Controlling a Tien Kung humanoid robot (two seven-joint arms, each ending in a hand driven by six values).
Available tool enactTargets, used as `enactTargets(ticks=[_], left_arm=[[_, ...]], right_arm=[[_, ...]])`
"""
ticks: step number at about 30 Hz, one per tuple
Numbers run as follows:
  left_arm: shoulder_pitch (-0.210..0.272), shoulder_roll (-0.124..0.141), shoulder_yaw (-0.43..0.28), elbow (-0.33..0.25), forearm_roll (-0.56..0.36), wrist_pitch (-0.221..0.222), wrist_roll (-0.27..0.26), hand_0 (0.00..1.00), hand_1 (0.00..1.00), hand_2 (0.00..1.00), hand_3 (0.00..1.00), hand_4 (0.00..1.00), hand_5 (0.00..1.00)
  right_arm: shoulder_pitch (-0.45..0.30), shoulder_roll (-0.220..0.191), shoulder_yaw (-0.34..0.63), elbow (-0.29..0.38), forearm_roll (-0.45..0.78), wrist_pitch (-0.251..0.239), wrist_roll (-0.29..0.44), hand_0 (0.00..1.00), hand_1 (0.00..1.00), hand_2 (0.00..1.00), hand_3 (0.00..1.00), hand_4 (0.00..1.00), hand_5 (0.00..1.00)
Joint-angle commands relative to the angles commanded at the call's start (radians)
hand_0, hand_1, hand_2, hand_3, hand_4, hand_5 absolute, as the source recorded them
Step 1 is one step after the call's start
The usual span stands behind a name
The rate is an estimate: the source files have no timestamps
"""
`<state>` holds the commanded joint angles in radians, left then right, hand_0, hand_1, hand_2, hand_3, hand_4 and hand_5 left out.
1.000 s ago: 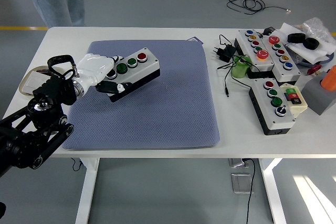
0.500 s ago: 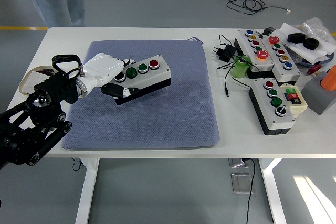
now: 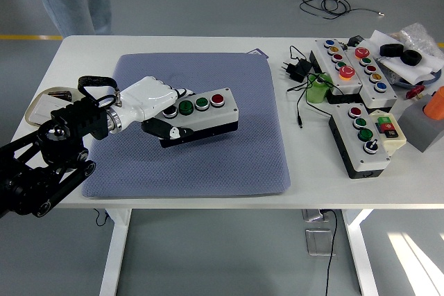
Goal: Pick up the button,place it on the desk,press the button,press the button
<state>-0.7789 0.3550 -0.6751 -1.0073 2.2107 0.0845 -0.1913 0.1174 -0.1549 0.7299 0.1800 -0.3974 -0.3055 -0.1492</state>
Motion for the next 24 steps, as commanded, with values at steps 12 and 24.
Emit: enactTargets(ticks=[12, 24], left_arm=[[-0.027, 0.027, 0.068, 0.02, -0.053, 0.054, -0.058, 0.446, 0.343, 0.319, 0.329, 0.48, 0.002], [-0.041, 0.027, 0.132, 0.009, -0.013, 0.085, -0.052, 0.46, 0.366, 0.333, 0.337, 0.488, 0.002]], right_arm=[[0.0, 0.004, -0.009, 0.0, 0.001, 0.002, -0.002, 0.787, 0.797, 0.817, 0.751, 0.412, 0.479], [0.007, 0.004, -0.01, 0.0, 0.001, 0.003, -0.003, 0.787, 0.797, 0.817, 0.751, 0.412, 0.479]])
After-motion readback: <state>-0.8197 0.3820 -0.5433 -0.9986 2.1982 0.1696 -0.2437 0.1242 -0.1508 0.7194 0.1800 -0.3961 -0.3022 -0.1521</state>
